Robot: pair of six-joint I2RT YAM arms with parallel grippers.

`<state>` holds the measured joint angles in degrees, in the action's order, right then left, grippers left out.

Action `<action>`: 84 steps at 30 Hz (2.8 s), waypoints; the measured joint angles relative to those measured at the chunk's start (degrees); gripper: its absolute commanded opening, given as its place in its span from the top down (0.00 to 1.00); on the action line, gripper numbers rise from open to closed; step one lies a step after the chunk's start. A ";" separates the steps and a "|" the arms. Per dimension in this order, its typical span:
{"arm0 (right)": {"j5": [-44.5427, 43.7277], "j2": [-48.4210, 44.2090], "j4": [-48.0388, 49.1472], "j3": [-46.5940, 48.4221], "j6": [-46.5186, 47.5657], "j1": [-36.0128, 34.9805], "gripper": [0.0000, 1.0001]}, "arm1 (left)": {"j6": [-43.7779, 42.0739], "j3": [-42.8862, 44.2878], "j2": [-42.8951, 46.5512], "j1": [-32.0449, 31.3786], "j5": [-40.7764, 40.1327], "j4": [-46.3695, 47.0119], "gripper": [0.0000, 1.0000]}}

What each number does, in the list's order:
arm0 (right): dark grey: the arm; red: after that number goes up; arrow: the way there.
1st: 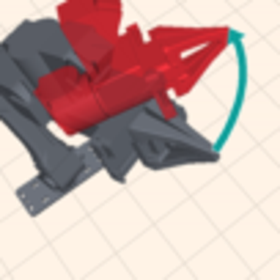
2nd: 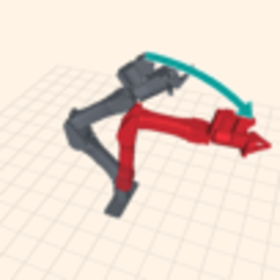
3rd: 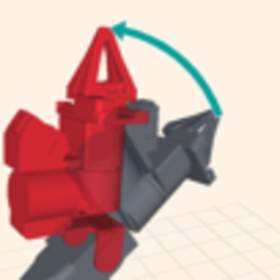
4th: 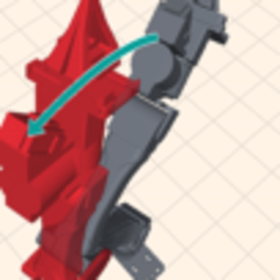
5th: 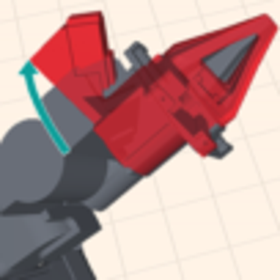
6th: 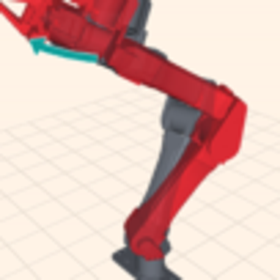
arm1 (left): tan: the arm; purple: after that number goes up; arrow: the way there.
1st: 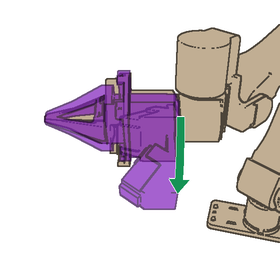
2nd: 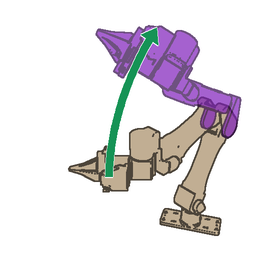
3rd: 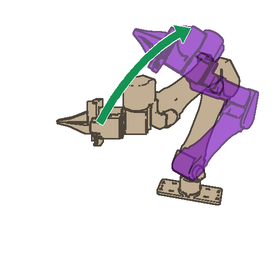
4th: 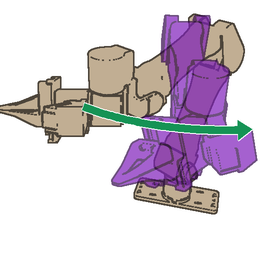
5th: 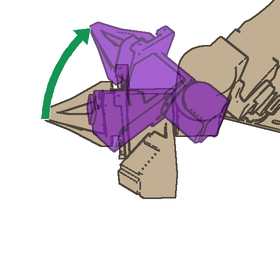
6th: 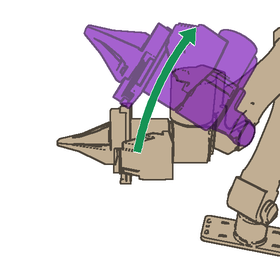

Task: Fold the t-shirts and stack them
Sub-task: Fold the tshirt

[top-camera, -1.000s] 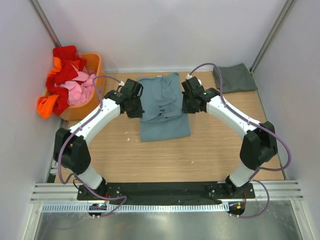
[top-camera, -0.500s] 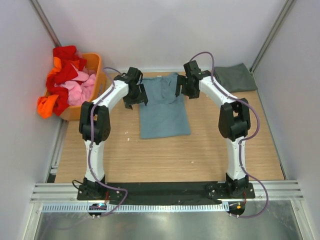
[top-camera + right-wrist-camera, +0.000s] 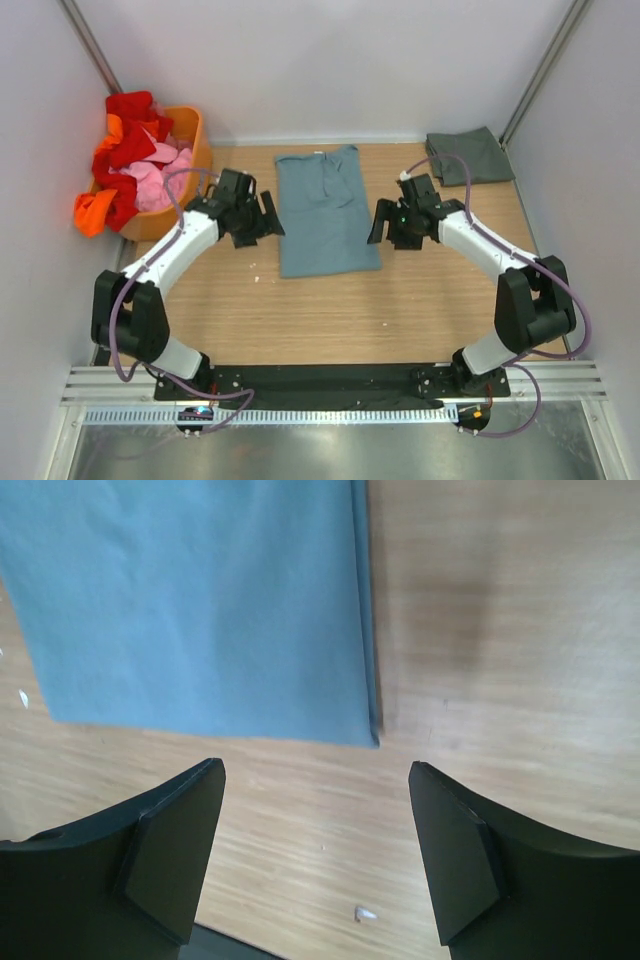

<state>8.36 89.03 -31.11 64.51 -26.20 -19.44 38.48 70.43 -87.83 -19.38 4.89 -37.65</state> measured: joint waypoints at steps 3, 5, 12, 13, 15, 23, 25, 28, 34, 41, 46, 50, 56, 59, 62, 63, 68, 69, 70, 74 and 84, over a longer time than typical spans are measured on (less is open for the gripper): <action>3.28 -1.33 2.75 -7.37 -1.20 -0.07 0.21 | 2.03 -11.04 2.54 -0.26 4.17 5.31 0.25; 4.50 -1.22 3.76 -10.49 -1.73 -0.07 0.22 | 3.19 -16.13 2.60 -0.55 5.95 7.91 0.25; 7.04 1.27 8.92 -14.51 -3.15 -0.07 0.31 | 5.53 -23.89 2.47 -1.33 9.07 15.41 0.28; 7.23 2.01 9.92 -14.56 -3.26 -0.07 0.35 | 5.79 -24.15 2.27 -1.33 9.27 16.46 0.28; 7.45 3.28 11.47 -14.71 -3.56 -0.07 0.36 | 6.12 -24.46 1.55 -1.33 9.46 18.47 0.29; 9.01 5.31 17.05 -15.23 -4.37 -0.04 0.55 | 6.58 -26.25 -0.52 -1.36 9.90 23.12 0.39; 9.42 5.84 18.05 -15.37 -4.52 0.04 0.62 | 6.75 -26.73 -0.63 -1.40 9.81 24.00 0.46; 9.62 6.05 19.54 -16.13 -4.98 0.07 0.69 | 6.99 -27.19 -1.20 -1.49 9.73 25.09 0.60; 10.38 6.34 21.42 -17.18 -5.42 0.07 0.86 | 8.17 -27.23 -3.48 -2.43 9.70 27.28 0.94; 10.84 5.38 23.02 -18.95 -5.75 0.07 0.99 | 8.70 -26.84 -3.93 -4.33 8.79 28.00 1.00; 10.60 -0.63 21.11 -23.85 -5.84 0.02 0.99 | 8.92 -26.88 -1.88 -7.34 5.79 24.85 1.00; 10.58 -9.94 16.48 -27.82 -5.79 -0.09 0.99 | 9.35 -27.71 4.39 -12.02 2.99 20.31 1.00; 9.90 -24.98 9.11 -32.37 -6.10 -1.77 0.99 | 13.07 -30.36 16.61 -22.05 -1.95 15.45 1.00; 8.74 -32.11 5.81 -34.38 -8.52 -5.75 0.99 | 16.02 -32.54 21.70 -26.36 -4.46 12.07 1.00; 6.58 -37.09 2.25 -34.56 -11.89 -10.36 0.99 | 18.62 -33.22 25.70 -29.29 -6.43 7.74 1.00; 5.75 -38.45 1.03 -34.49 -13.07 -11.47 0.99 | 19.43 -33.20 27.06 -29.94 -6.97 6.32 1.00; 1.44 -41.66 -6.49 -30.01 -16.13 -13.09 0.99 | 21.24 -30.01 32.30 -30.53 -10.54 -2.45 1.00; 0.48 -41.64 -8.02 -27.89 -16.41 -13.16 0.99 | 21.29 -28.79 32.54 -30.53 -11.17 -3.58 1.00; -0.28 -41.53 -8.90 -26.01 -16.46 -13.20 0.99 | 21.24 -26.97 32.59 -30.53 -11.96 -5.18 1.00; -3.89 -38.53 -11.54 -15.74 -15.96 -13.25 0.99 | 20.46 -19.65 31.17 -30.58 -15.13 -9.35 1.00; -11.08 -20.37 -13.51 -0.37 -10.91 -11.10 0.99 | 11.65 -3.34 17.49 -22.05 -16.92 -13.22 1.00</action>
<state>-2.72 68.66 -44.62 64.14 -37.10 -30.55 50.13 67.09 -70.35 -41.43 -12.03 -50.87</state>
